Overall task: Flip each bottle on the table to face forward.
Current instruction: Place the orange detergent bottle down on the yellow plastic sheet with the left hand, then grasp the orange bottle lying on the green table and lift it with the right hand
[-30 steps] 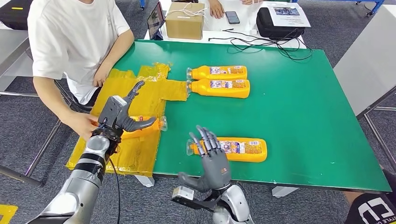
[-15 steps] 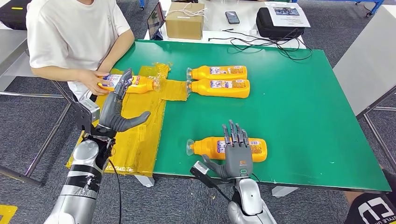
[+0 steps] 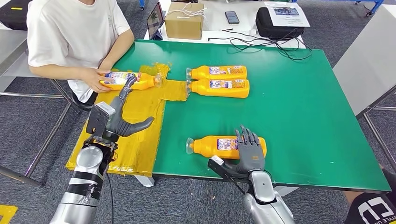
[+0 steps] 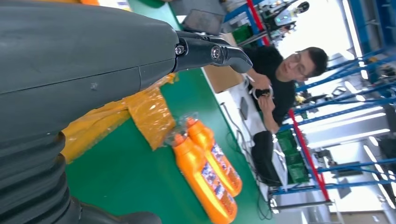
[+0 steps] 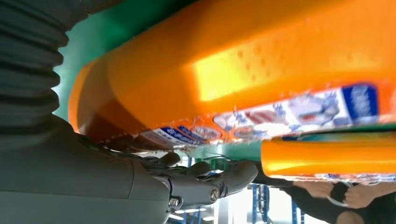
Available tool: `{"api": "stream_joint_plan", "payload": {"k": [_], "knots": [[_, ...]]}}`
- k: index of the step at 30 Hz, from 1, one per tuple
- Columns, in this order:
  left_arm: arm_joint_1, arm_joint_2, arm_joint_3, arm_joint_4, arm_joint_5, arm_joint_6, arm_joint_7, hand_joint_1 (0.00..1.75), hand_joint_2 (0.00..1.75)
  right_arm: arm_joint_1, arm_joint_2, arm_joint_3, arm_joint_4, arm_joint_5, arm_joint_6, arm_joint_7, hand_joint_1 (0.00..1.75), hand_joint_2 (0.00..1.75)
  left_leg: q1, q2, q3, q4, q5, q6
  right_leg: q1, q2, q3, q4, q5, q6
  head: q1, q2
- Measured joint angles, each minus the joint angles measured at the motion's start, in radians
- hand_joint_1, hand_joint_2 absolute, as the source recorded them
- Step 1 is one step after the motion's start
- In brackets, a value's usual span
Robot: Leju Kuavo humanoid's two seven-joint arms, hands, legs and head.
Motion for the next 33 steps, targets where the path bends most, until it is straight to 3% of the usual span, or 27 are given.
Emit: {"api": "stream_joint_plan", "payload": {"k": [7, 22, 28, 29, 33], "knots": [[0.036, 0.0, -0.001, 0.009, 0.008, 0.008, 0.007, 0.0, 1.75, -0.03, -0.011, -0.002, 0.035, 0.046, -0.001, 0.095, 0.0, 1.75, 0.0, 0.0, 0.002, 0.0, 0.0, 0.0, 0.0, 0.0, 0.002, 0.0, 0.0, 0.0, 0.0, 0.0], [0.058, 0.0, -0.006, 0.009, 0.008, 0.007, 0.007, 0.0, 1.75, -0.042, -0.028, -0.014, 0.036, 0.044, 0.015, 0.095, 0.0, 1.75, 0.0, 0.0, 0.004, 0.0, 0.001, 0.001, 0.0, 0.0, 0.004, 0.0, 0.0, 0.0, 0.0, 0.0], [0.059, 0.0, -0.014, 0.009, 0.008, 0.004, 0.015, 0.0, 1.75, -0.073, -0.032, -0.017, 0.062, 0.025, 0.12, 0.098, 0.0, 1.75, 0.0, 0.001, 0.007, 0.0, 0.0, 0.001, -0.001, 0.001, 0.005, -0.001, 0.0, 0.0, 0.0, 0.0], [0.059, 0.0, -0.015, 0.009, 0.008, 0.004, 0.017, 0.0, 1.75, -0.081, -0.033, -0.018, 0.072, 0.019, 0.144, 0.1, 0.1, 1.75, 0.0, 0.001, 0.008, 0.0, 0.0, 0.001, 0.0, 0.001, 0.005, -0.001, 0.0, 0.0, 0.0, 0.0], [0.057, 0.0, -0.016, 0.012, 0.012, -0.004, 0.025, 0.0, 1.75, -0.116, -0.038, -0.018, 0.12, -0.024, 0.199, 0.072, 1.58, 1.75, 0.0, 0.004, 0.014, 0.0, -0.002, 0.001, 0.0, 0.002, 0.003, -0.001, 0.0, -0.001, 0.0, 0.0]]}}
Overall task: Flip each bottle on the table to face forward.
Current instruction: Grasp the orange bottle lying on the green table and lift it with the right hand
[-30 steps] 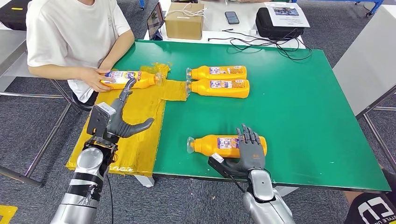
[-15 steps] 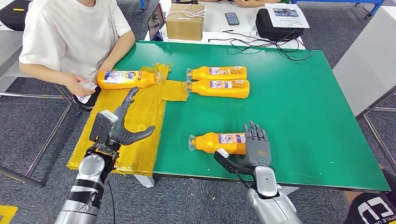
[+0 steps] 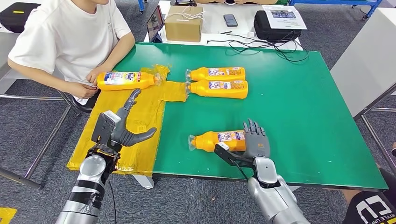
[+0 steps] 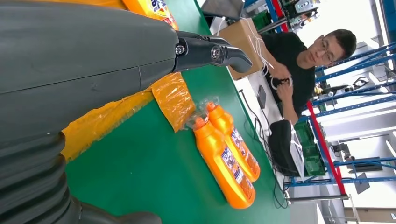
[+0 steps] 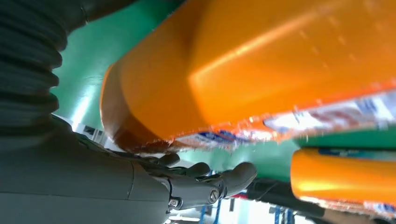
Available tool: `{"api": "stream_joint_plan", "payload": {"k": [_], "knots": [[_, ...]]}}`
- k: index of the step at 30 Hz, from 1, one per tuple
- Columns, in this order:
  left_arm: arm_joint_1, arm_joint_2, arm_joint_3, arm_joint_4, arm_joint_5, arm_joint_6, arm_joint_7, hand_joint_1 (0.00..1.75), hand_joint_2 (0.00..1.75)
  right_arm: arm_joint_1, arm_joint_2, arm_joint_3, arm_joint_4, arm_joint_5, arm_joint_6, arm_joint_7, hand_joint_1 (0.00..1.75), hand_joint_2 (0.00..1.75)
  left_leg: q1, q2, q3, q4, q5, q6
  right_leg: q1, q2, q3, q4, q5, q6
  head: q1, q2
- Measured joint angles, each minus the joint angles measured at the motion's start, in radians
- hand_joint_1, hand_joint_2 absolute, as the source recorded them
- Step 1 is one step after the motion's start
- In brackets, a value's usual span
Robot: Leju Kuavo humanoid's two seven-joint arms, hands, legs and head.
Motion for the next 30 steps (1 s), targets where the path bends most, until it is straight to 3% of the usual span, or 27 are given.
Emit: {"api": "stream_joint_plan", "payload": {"k": [2, 7, 20, 22, 25, 27, 30], "knots": [[-0.008, 0.0, -0.002, 0.012, 0.011, -0.014, 0.002, 0.0, 1.75, -0.021, -0.004, 0.0, 0.034, -0.029, 0.023, -0.048, 1.74, 1.75, 0.0, 0.0, 0.003, 0.0, -0.001, 0.0, 0.0, 0.0, 0.0, 0.0, -0.001, -0.001, 0.0, 0.0], [-0.05, -0.001, -0.024, 0.088, 0.028, -0.029, -0.004, 0.0, 1.75, -0.091, -0.011, 0.002, 0.129, -0.076, 0.057, -0.159, 1.75, 1.75, 0.0, 0.0, 0.004, 0.0, 0.001, 0.002, 0.0, 0.0, 0.004, 0.0, 0.002, -0.001, 0.0, 0.0], [-0.103, -0.001, -0.049, 0.152, 0.026, -0.014, -0.008, 0.0, 1.75, -0.173, -0.003, 0.036, 0.227, -0.069, 0.114, -0.155, 1.75, 1.75, 0.0, 0.002, 0.006, 0.0, 0.002, 0.002, 0.0, 0.001, 0.013, 0.0, 0.004, 0.0, 0.0, 0.0], [-0.11, -0.001, -0.05, 0.157, 0.03, -0.014, -0.008, 0.0, 1.75, -0.177, 0.002, 0.035, 0.232, -0.121, 0.133, -0.223, 1.75, 1.75, 0.0, 0.002, 0.007, 0.0, 0.002, 0.002, 0.0, 0.001, 0.013, 0.0, 0.004, 0.0, 0.0, 0.0], [-0.117, -0.001, -0.051, 0.179, 0.066, -0.02, -0.008, 0.0, 1.75, -0.175, 0.01, 0.028, 0.228, -0.281, 0.182, -0.453, 1.75, 1.75, 0.001, 0.007, 0.01, 0.0, 0.0, 0.0, 0.001, 0.006, 0.016, 0.0, 0.004, -0.001, 0.001, 0.0], [-0.115, -0.007, -0.05, 0.203, 0.122, -0.034, 0.009, 0.0, 1.75, -0.148, 0.032, 0.028, 0.202, -0.388, 0.193, -0.561, 1.75, 1.75, 0.001, 0.013, 0.012, 0.0, -0.002, -0.002, 0.001, 0.012, 0.018, -0.001, 0.005, -0.001, 0.0, 0.0], [-0.097, -0.029, -0.048, 0.249, 0.188, -0.046, 0.01, 0.0, 1.75, -0.091, 0.067, 0.046, 0.138, -0.506, 0.2, -0.597, 1.75, 1.75, 0.001, 0.014, 0.012, 0.0, -0.003, -0.003, 0.002, 0.015, 0.016, 0.0, 0.004, -0.001, 0.0, 0.0]]}}
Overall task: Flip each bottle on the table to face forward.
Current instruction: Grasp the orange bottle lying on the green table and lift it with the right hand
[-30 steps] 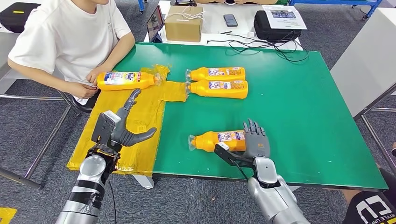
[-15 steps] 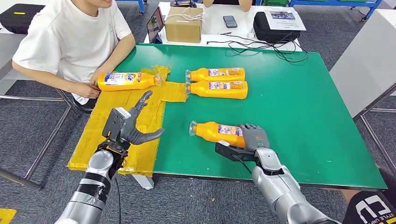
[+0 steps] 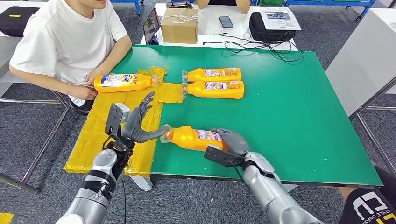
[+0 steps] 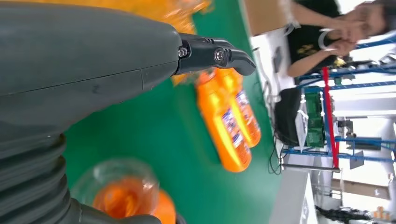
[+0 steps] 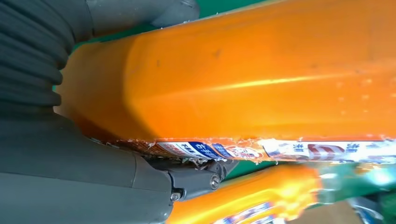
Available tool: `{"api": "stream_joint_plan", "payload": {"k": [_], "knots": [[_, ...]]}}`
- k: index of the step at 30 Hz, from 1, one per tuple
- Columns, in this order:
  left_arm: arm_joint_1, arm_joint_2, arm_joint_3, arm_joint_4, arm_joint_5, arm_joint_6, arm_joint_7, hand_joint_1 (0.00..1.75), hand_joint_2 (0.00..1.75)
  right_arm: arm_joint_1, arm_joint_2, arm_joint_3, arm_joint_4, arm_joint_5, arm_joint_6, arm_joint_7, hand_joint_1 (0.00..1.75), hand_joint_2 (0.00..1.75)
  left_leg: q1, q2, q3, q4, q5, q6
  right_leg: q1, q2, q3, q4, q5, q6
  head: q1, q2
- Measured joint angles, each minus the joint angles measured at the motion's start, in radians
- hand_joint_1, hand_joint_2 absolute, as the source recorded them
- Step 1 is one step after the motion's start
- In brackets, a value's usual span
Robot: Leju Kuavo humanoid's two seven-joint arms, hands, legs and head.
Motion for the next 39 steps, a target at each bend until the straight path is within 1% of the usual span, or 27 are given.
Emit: {"api": "stream_joint_plan", "payload": {"k": [4, 11, 13, 15, 16, 18, 20, 21, 24, 27, 29, 31, 34, 37, 39], "knots": [[0.02, -0.019, 0.0, 0.053, 0.013, 0.004, -0.031, 0.0, 1.75, 0.032, 0.01, 0.036, -0.051, -0.067, 0.004, 0.005, 1.75, 1.75, 0.003, -0.002, -0.003, 0.0, 0.0, -0.001, 0.002, -0.001, -0.002, 0.0, -0.002, -0.001, 0.001, 0.0], [0.023, -0.024, 0.0, 0.085, 0.02, 0.004, -0.032, 0.0, 1.75, 0.049, 0.009, 0.063, -0.085, -0.09, 0.004, 0.005, 1.75, 1.75, 0.003, -0.002, -0.004, 0.0, 0.0, -0.001, 0.002, -0.001, -0.003, 0.0, -0.001, -0.001, 0.001, 0.0], [0.025, -0.026, 0.0, 0.088, 0.026, 0.005, -0.033, 0.0, 1.75, 0.054, 0.009, 0.064, -0.092, -0.108, 0.004, -0.01, 1.75, 1.75, 0.003, -0.002, -0.004, 0.0, 0.0, -0.001, 0.002, -0.001, -0.003, 0.0, -0.001, -0.001, 0.001, 0.0], [0.036, -0.039, 0.003, 0.09, 0.053, 0.01, -0.047, 0.0, 1.75, 0.077, 0.009, 0.064, -0.116, -0.167, 0.0, -0.052, 1.75, 1.75, 0.003, -0.004, -0.005, 0.0, 0.0, -0.001, 0.002, -0.002, -0.003, 0.0, -0.002, -0.001, 0.0, 0.0], [0.049, -0.053, 0.006, 0.089, 0.077, 0.009, -0.063, 0.0, 1.75, 0.101, 0.01, 0.064, -0.144, -0.206, -0.013, -0.073, 1.75, 1.75, 0.003, -0.005, -0.005, 0.0, 0.0, -0.001, 0.002, -0.003, -0.002, 0.0, -0.003, 0.0, 0.0, 0.0], [0.087, -0.089, 0.012, 0.084, 0.135, -0.006, -0.103, 0.0, 1.75, 0.173, 0.016, 0.063, -0.227, -0.278, -0.069, -0.094, 1.75, 1.75, 0.003, -0.01, -0.008, 0.0, 0.0, 0.0, 0.002, -0.007, -0.002, 0.0, -0.004, 0.001, 0.001, 0.0], [0.137, -0.124, 0.015, 0.064, 0.179, -0.035, -0.138, 0.0, 1.75, 0.252, 0.024, 0.063, -0.322, -0.336, -0.127, -0.088, 1.75, 1.75, 0.002, -0.013, -0.012, 0.0, -0.001, 0.0, 0.001, -0.01, -0.006, 0.0, -0.005, 0.001, 0.001, 0.0], [0.162, -0.137, 0.011, 0.048, 0.185, -0.049, -0.159, 0.0, 1.75, 0.285, 0.027, 0.064, -0.364, -0.364, -0.135, -0.084, 1.75, 1.75, 0.002, -0.013, -0.015, 0.0, -0.001, 0.0, 0.001, -0.01, -0.009, 0.0, -0.005, 0.001, 0.0, 0.0], [0.225, -0.148, -0.017, -0.006, 0.156, -0.086, -0.236, 0.0, 1.75, 0.347, 0.028, 0.066, -0.462, -0.418, -0.114, -0.089, 1.75, 1.75, 0.002, -0.013, -0.022, 0.0, -0.001, 0.0, 0.001, -0.011, -0.016, 0.001, -0.005, 0.001, 0.0, 0.0], [0.276, -0.147, -0.025, -0.046, 0.161, -0.128, -0.276, 0.0, 1.75, 0.381, 0.027, 0.065, -0.523, -0.408, -0.129, -0.099, 1.75, 1.75, 0.002, -0.013, -0.024, 0.0, -0.001, 0.0, 0.001, -0.012, -0.017, 0.001, -0.005, 0.001, 0.0, 0.0], [0.304, -0.146, -0.021, -0.077, 0.183, -0.182, -0.276, 0.0, 1.75, 0.397, 0.027, 0.064, -0.55, -0.387, -0.146, -0.096, 1.75, 1.75, 0.002, -0.013, -0.025, 0.0, -0.001, 0.0, 0.001, -0.012, -0.019, 0.001, -0.005, 0.001, 0.0, 0.0], [0.322, -0.146, -0.018, -0.105, 0.194, -0.244, -0.253, 0.0, 1.75, 0.405, 0.03, 0.062, -0.567, -0.369, -0.167, -0.097, 1.75, 1.75, 0.002, -0.013, -0.026, 0.0, -0.001, 0.0, 0.001, -0.013, -0.019, 0.001, -0.005, 0.001, 0.0, 0.0], [0.339, -0.149, -0.029, -0.121, 0.205, -0.318, -0.213, 0.0, 1.75, 0.406, 0.054, 0.055, -0.592, -0.365, -0.225, -0.113, 1.75, 1.75, 0.002, -0.013, -0.026, 0.0, -0.001, 0.0, 0.001, -0.013, -0.019, 0.001, -0.005, 0.001, 0.0, 0.0], [0.347, -0.158, -0.059, -0.115, 0.234, -0.354, -0.189, 0.0, 1.75, 0.392, 0.094, 0.045, -0.623, -0.369, -0.296, -0.115, 1.72, 1.75, 0.002, -0.013, -0.026, 0.0, 0.0, 0.0, 0.001, -0.013, -0.019, 0.001, -0.005, 0.001, 0.0, 0.0], [0.345, -0.163, -0.081, -0.108, 0.246, -0.354, -0.185, 0.0, 1.75, 0.375, 0.115, 0.042, -0.632, -0.358, -0.312, -0.095, 1.73, 1.75, 0.002, -0.013, -0.026, 0.0, 0.0, 0.0, 0.001, -0.013, -0.019, 0.001, -0.005, 0.001, 0.0, 0.0]]}}
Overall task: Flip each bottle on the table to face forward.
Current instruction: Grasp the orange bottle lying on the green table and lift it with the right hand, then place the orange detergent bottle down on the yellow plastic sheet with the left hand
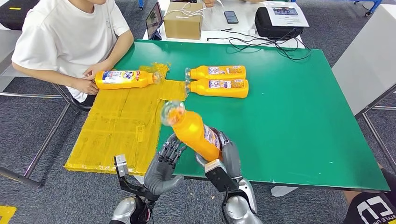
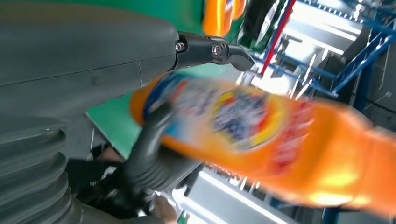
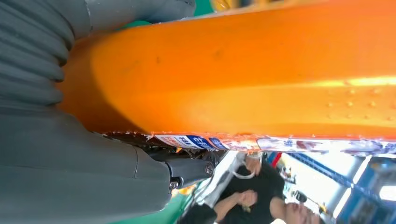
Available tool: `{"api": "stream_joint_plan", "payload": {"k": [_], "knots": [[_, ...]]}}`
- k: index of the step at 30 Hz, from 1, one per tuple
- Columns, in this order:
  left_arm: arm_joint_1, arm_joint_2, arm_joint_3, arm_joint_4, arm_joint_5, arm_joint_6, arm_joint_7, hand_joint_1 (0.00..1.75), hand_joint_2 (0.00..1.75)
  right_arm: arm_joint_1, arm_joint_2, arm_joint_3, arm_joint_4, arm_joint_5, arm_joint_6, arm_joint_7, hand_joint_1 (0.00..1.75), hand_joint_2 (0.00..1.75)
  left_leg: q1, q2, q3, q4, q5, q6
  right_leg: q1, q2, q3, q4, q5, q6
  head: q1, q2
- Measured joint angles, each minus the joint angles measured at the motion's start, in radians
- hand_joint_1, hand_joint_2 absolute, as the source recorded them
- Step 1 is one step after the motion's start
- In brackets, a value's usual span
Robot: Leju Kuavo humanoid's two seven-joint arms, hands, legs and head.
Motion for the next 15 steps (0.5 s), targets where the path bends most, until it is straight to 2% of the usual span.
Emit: {"api": "stream_joint_plan", "payload": {"k": [7, 15], "knots": [[0.0, 0.001, -0.05, 0.009, -0.034, 0.044, -0.048, 0.0, 1.75, -0.06, 0.041, 0.032, 0.084, 0.118, 0.005, 0.06, 1.75, 1.75, 0.0, 0.0, 0.0, 0.0, 0.0, 0.0, 0.0, 0.0, 0.0, 0.0, 0.0, 0.0, 0.0, 0.0], [-0.004, 0.001, -0.03, 0.031, 0.001, 0.045, -0.023, 0.0, 1.75, -0.111, 0.08, 0.07, 0.184, 0.182, -0.037, 0.092, 1.75, 1.75, 0.0, 0.0, 0.0, 0.0, 0.0, 0.0, 0.0, 0.0, -0.001, 0.0, 0.0, 0.0, 0.0, 0.0]]}}
